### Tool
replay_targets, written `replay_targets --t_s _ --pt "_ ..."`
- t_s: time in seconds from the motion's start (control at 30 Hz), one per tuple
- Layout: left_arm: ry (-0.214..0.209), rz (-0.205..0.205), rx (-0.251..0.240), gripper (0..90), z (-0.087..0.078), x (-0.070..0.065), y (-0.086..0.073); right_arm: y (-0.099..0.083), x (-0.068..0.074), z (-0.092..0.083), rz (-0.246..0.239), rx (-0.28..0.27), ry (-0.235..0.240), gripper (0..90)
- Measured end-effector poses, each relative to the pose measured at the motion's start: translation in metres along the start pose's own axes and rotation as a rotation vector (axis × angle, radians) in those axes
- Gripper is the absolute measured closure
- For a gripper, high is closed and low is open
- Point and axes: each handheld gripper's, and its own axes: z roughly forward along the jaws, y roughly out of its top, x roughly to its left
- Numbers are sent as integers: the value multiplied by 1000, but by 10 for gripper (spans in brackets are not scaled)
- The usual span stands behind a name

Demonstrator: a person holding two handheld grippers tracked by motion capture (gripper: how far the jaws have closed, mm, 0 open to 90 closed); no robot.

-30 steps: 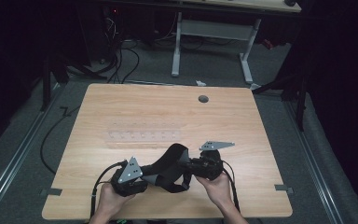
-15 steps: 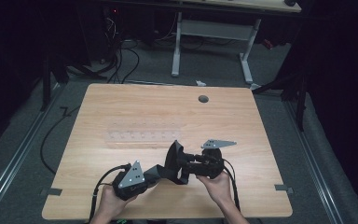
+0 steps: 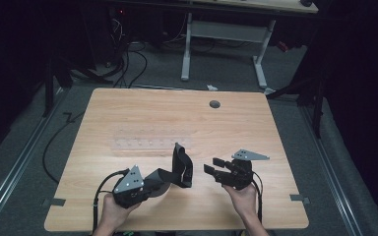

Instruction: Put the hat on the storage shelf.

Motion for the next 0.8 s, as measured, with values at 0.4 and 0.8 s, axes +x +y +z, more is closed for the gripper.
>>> replay_targets --t_s 0.4,0.8 --pt "-32 -67 -52 860 -7 -1 14 -29 -34 12 -1 105 -239 460" --pt "-9 -86 -87 855 -12 7 27 -40 -49 19 -20 150 -379 457"
